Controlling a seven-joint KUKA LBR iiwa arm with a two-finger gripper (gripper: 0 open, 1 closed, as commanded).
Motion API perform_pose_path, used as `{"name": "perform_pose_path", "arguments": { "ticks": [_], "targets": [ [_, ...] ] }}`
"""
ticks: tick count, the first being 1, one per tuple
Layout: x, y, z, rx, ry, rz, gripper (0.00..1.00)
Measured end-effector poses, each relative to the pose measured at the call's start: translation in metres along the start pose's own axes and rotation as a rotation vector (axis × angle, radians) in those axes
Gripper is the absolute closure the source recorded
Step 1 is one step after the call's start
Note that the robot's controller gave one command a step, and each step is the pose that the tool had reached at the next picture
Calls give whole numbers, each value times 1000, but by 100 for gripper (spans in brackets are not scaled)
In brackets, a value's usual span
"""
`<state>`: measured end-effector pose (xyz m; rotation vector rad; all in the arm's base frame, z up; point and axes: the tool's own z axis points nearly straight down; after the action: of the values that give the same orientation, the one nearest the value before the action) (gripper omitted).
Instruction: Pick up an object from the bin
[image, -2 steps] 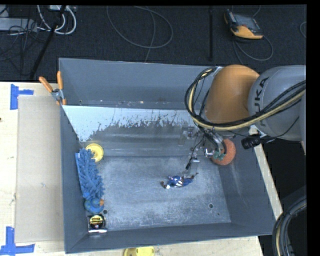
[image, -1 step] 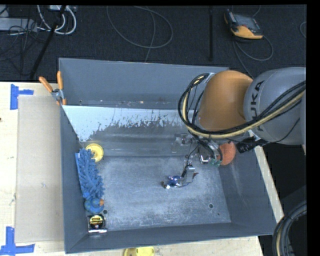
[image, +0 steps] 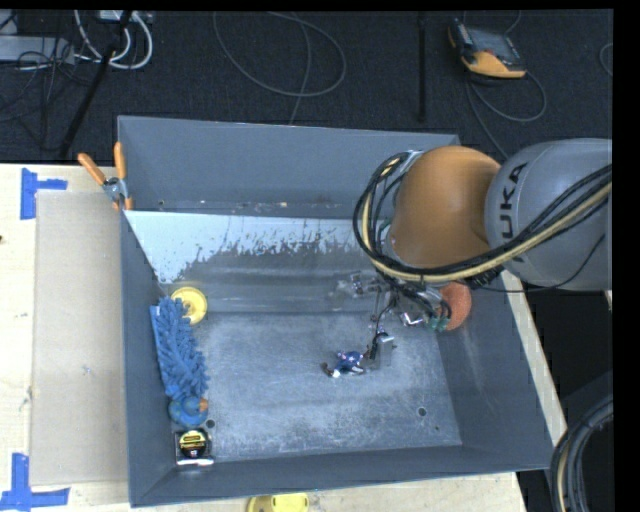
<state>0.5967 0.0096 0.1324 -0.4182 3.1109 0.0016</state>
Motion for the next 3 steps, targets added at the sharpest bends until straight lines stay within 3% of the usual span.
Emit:
{"name": "perform_pose_path", "arguments": {
  "ticks": [1,2,3],
  "targets": [
    [20,-20,52,1,-1,92,0],
    [22,-29,71,2,-5,97,100],
    [23,-28,67,2,-3,95,100]
  ]
}}
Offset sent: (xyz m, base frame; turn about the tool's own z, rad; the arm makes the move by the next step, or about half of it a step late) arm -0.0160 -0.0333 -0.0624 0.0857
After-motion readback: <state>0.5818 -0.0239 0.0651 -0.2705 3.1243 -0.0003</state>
